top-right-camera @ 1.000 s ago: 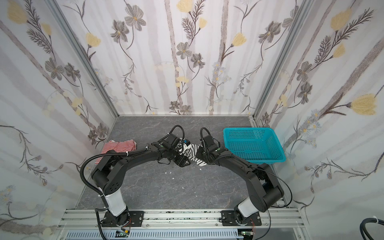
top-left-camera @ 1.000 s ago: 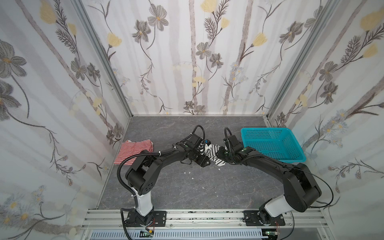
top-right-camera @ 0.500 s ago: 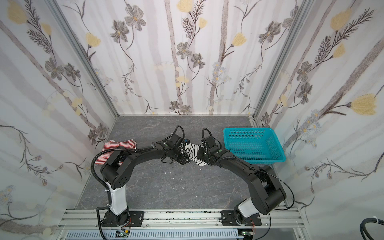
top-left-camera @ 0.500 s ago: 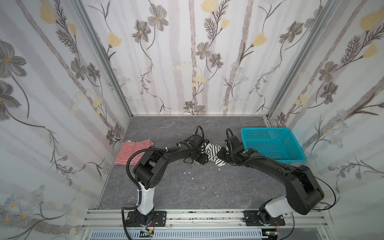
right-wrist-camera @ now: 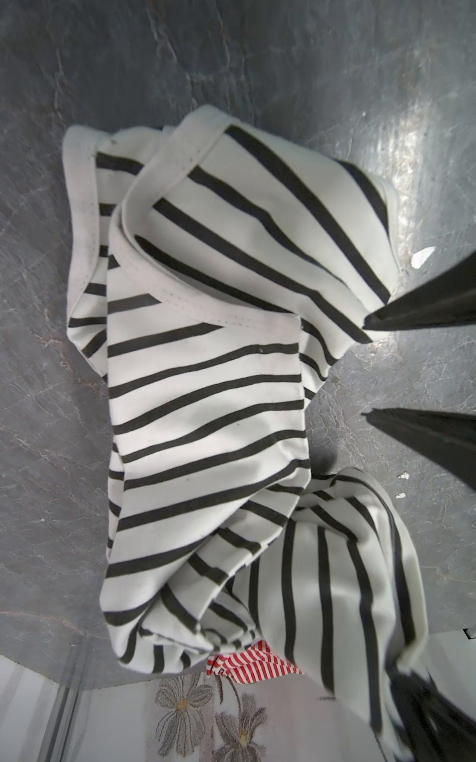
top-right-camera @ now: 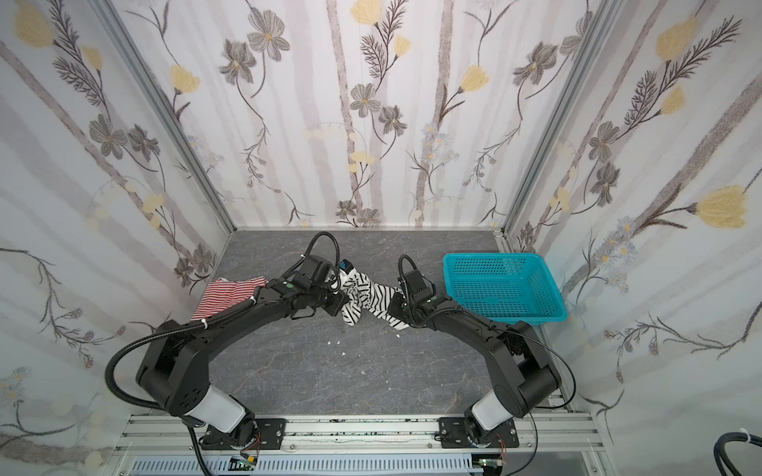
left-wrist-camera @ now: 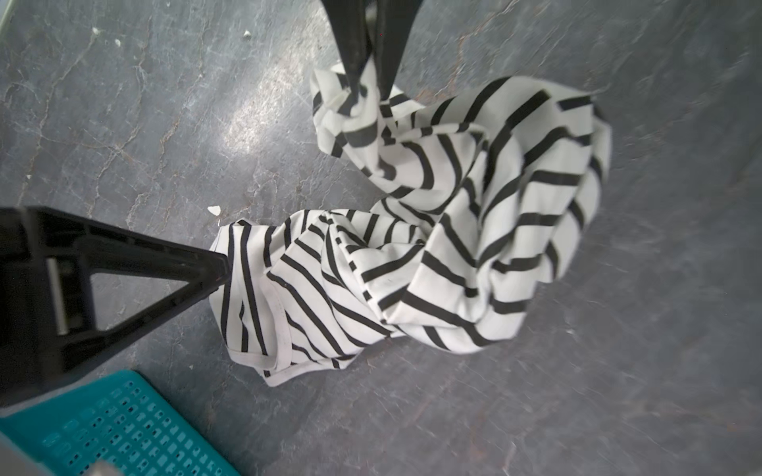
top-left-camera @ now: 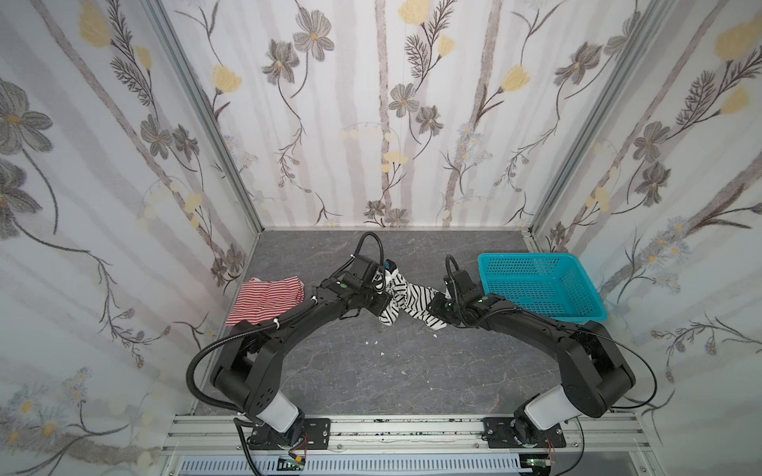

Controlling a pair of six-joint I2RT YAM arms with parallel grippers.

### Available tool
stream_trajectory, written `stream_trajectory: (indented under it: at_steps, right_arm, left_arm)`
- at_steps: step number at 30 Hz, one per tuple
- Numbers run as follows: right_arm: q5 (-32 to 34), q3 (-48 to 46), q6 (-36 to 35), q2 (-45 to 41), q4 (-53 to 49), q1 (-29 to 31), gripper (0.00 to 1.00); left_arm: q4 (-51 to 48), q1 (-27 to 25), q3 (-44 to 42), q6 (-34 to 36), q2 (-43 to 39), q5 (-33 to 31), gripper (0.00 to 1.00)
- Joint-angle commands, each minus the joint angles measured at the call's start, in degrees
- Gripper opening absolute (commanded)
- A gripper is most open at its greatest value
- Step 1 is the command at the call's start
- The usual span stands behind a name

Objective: Fold and stack the tank tops
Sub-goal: 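Grasp the tank top edge with the left gripper beside the right gripper, then lift and spread the tank top with the left gripper while the right holds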

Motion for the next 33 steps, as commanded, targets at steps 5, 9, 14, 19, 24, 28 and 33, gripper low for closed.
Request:
stream_trajectory:
  at_steps: [5,9,14,19,24,28,33]
  right_arm:
    - [-3.7,2.9,1.1,4.3,4.2,0.5,0.34]
    - [-6.7,5.7,0.6,8.7,4.3,1.7,0.34]
    - [-7.9,10.9,-0.6,16.8,0.7,1.8,0.32]
    - [-6.1,19.0,-1.8,24.3,-3.7,-1.3,0.31]
    - [-5.1,35.1,-3.7,33.7,-11.8,-3.5,0.31]
    - [-6.8,52.4,-3.9,43.6,-18.4,-3.8,0.3]
    - [-8.6,74.5,-3.5,54.3,-27.6,-4.1,0.3]
  left_arm:
    - [-1.5,3.6,-3.1,8.8,-11.9,-12.1,0.05]
    - [-2.8,7.4,-3.4,12.0,-14.7,-14.7,0.06]
    - [-4.4,9.8,-2.4,15.3,-17.7,-14.8,0.06]
    - [-4.4,12.3,0.2,16.3,-19.0,-17.4,0.06]
    - [-4.3,15.3,7.0,18.6,-18.9,-17.1,0.08]
    - [-4.1,16.7,15.8,19.1,-16.0,-13.8,0.09]
    - [-4.4,16.8,27.1,17.5,-11.0,-6.4,0.11]
